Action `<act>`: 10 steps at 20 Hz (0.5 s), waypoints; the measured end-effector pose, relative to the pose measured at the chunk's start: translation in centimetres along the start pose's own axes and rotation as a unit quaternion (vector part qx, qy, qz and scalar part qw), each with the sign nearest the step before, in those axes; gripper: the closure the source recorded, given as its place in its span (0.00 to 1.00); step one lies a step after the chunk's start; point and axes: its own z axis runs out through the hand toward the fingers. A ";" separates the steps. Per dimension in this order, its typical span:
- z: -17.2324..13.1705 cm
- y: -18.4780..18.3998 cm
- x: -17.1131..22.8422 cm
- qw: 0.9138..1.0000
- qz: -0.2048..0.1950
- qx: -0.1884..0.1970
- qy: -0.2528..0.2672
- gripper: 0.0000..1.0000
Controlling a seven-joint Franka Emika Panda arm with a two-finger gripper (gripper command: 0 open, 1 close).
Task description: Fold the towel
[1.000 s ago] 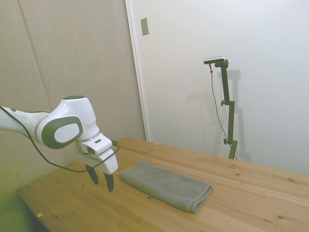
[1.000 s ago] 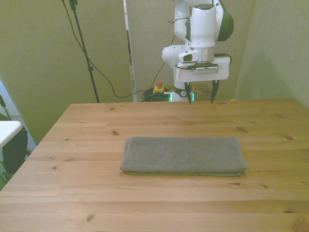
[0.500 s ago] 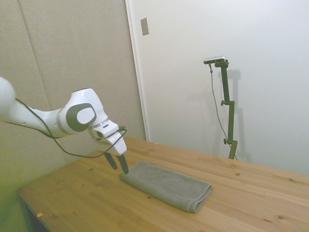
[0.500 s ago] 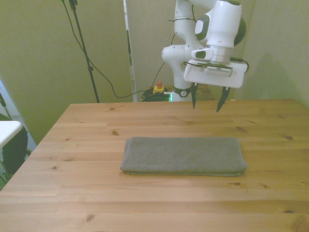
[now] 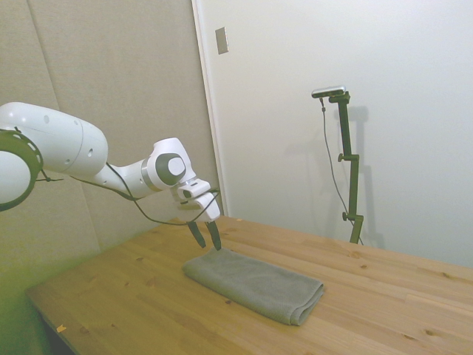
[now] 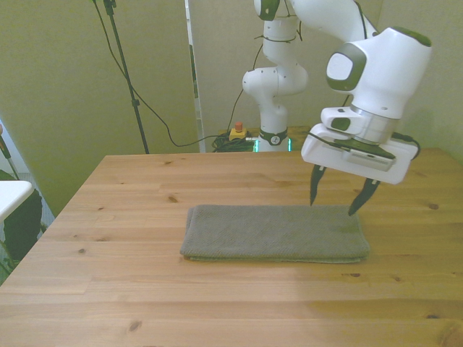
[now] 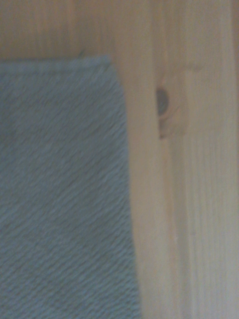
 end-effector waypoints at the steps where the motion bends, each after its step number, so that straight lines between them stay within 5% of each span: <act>1: -0.1 -0.8 -0.3 1.000 -0.003 -0.002 0.001 0.00; 10: 0.9 -5.4 -4.9 0.998 -0.027 -0.057 0.029 0.00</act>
